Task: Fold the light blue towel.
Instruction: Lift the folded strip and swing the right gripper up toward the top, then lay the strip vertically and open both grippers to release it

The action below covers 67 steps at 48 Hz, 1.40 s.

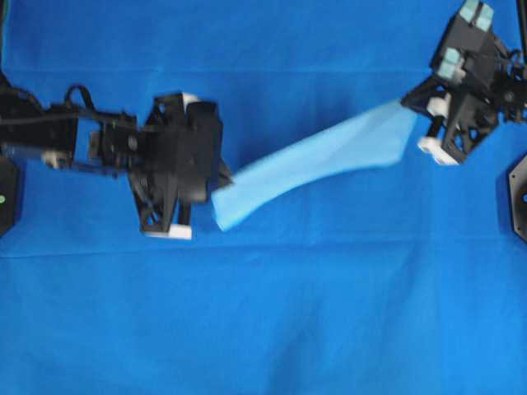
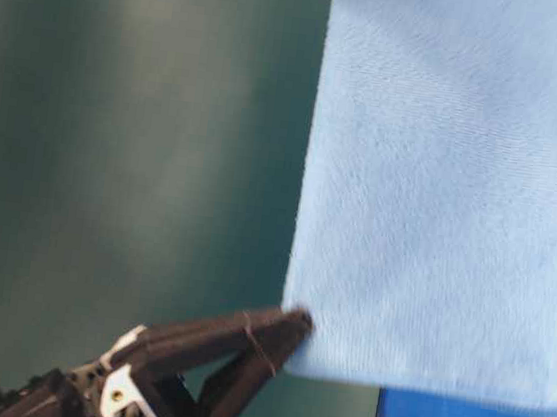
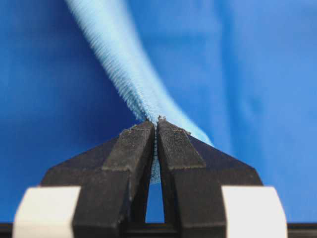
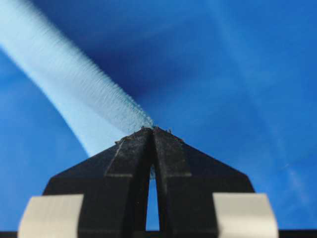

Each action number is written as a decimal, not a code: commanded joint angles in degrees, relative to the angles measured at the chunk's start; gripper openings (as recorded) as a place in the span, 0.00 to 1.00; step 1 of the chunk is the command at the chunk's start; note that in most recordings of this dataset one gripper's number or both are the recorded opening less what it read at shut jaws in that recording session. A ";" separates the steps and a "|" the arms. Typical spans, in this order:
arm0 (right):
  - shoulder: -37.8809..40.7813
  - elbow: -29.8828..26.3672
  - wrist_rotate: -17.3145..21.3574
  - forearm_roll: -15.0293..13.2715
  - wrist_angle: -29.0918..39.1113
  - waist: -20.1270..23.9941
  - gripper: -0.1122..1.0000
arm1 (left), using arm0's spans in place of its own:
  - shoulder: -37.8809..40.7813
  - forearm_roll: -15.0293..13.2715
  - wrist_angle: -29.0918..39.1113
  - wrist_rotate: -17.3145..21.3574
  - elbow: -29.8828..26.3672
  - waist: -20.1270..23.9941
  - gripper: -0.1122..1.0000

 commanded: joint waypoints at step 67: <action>12.13 -10.37 -4.04 -6.42 -11.87 -14.50 0.11 | 24.26 -0.09 -21.97 11.87 -24.52 -7.38 0.12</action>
